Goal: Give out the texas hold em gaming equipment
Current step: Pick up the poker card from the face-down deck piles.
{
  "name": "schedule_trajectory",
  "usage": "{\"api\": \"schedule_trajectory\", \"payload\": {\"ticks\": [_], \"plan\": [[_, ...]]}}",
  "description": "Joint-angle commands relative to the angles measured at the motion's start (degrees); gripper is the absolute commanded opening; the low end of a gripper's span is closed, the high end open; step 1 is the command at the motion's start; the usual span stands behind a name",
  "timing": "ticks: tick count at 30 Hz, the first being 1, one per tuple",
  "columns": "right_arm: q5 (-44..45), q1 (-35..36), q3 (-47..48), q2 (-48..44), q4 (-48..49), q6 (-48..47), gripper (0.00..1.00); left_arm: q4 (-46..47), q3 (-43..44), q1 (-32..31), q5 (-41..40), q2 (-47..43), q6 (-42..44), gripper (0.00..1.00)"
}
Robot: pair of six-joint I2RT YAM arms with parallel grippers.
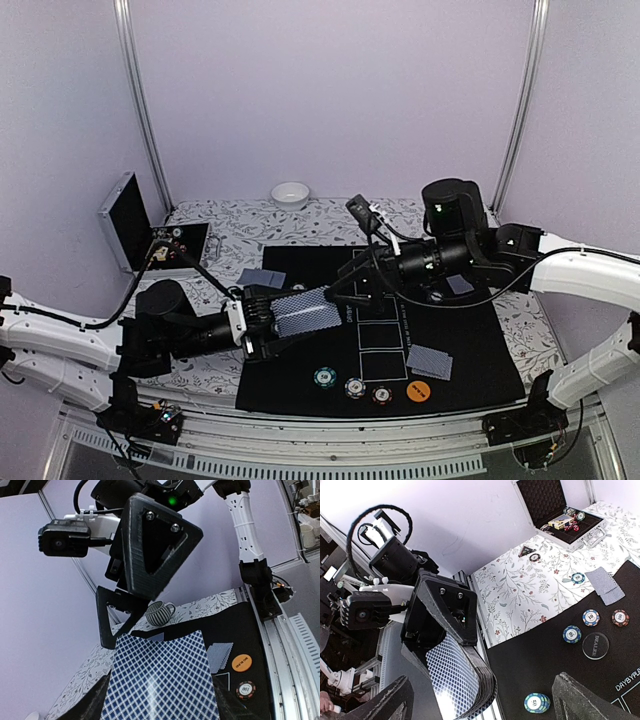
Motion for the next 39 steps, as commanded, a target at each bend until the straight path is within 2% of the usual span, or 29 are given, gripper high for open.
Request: {"api": "schedule_trajectory", "payload": {"ticks": [1, 8, 16, 19, 23, 28, 31, 34, 35, 39], "plan": [[-4.0, 0.9, 0.7, 2.1, 1.8, -3.2, 0.99, 2.7, 1.4, -1.1, 0.4, 0.3, 1.0, 0.59], [0.5, 1.0, -0.4, 4.9, 0.8, -1.8, 0.99, 3.4, 1.9, -1.2, 0.7, 1.0, 1.5, 0.59], [6.9, 0.1, -0.3, 3.6, -4.9, -3.0, 1.00, 4.1, 1.5, -1.3, -0.2, 0.3, 1.4, 0.59], [7.9, -0.2, 0.0, 2.8, -6.1, -3.4, 0.94, 4.4, 1.3, -1.3, -0.2, 0.2, 1.3, 0.59], [5.7, -0.2, 0.4, 2.8, -6.9, -4.1, 0.82, 4.2, 1.2, -1.5, -1.1, 0.2, 1.6, 0.59], [-4.6, -0.2, -0.1, 2.8, -4.2, -4.8, 0.62, 4.3, 1.3, -1.5, -2.5, 0.7, 1.8, 0.59], [-5.9, -0.4, 0.1, 2.3, -4.6, -4.8, 0.43, 4.3, 1.2, -1.5, -4.0, 1.1, 1.9, 0.59], [-6.1, -1.5, -0.1, 0.9, -5.3, -4.7, 0.18, 4.1, 0.9, -1.5, -5.3, 1.1, 1.8, 0.59], [-5.8, -2.1, -0.2, 0.4, -5.5, -4.5, 0.13, 3.9, 0.8, -1.4, -5.6, 1.0, 1.7, 0.59], [-5.6, -3.9, -0.6, -1.0, -6.9, -3.7, 0.04, 3.5, 0.5, -1.4, -6.3, 0.8, 1.3, 0.59]]}}
